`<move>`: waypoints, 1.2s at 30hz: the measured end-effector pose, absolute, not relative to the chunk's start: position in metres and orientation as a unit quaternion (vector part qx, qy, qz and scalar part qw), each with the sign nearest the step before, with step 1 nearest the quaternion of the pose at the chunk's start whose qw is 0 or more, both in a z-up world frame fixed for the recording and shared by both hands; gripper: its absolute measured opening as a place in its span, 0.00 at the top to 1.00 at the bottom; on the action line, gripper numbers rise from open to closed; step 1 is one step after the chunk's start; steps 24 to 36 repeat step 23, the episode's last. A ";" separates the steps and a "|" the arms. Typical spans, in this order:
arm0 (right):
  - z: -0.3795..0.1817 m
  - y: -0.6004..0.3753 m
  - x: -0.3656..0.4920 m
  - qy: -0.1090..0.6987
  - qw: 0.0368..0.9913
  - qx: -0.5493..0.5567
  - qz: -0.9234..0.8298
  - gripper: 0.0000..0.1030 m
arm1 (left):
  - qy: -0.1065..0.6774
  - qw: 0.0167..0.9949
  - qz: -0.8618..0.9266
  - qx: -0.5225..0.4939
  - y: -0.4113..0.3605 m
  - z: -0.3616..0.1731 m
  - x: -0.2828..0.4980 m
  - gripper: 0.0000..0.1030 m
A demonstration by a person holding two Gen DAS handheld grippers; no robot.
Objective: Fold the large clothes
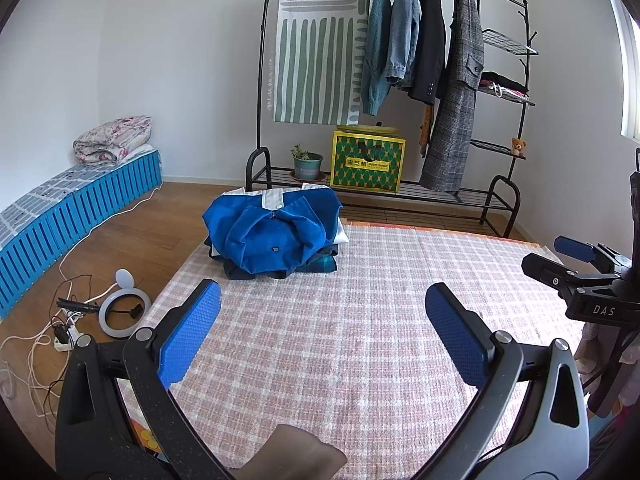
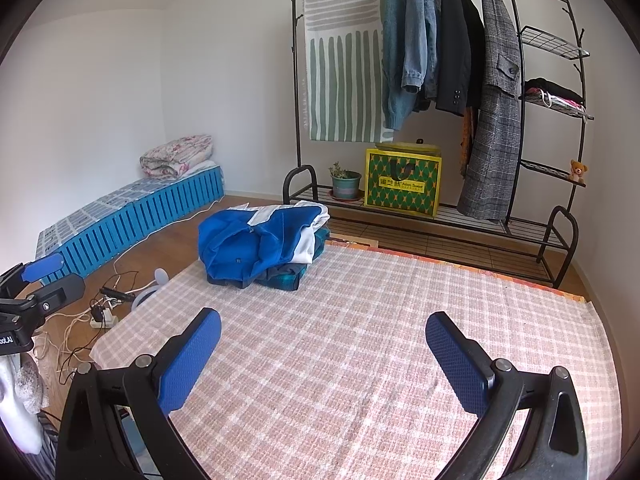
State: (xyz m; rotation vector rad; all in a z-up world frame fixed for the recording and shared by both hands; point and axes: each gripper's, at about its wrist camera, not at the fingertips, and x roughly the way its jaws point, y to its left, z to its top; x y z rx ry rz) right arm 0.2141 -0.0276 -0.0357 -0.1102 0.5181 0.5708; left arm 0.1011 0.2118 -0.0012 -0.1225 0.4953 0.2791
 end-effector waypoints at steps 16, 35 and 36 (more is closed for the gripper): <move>-0.039 -0.027 0.214 0.255 0.925 -0.056 0.278 0.00 | 0.239 0.959 0.144 -0.060 0.209 -0.001 0.101 0.00; -0.040 -0.028 0.214 0.255 0.925 -0.057 0.277 0.00 | 0.228 0.961 0.147 -0.052 0.211 -0.002 0.098 0.00; -0.040 -0.028 0.214 0.255 0.925 -0.057 0.277 0.00 | 0.228 0.961 0.147 -0.052 0.211 -0.002 0.098 0.00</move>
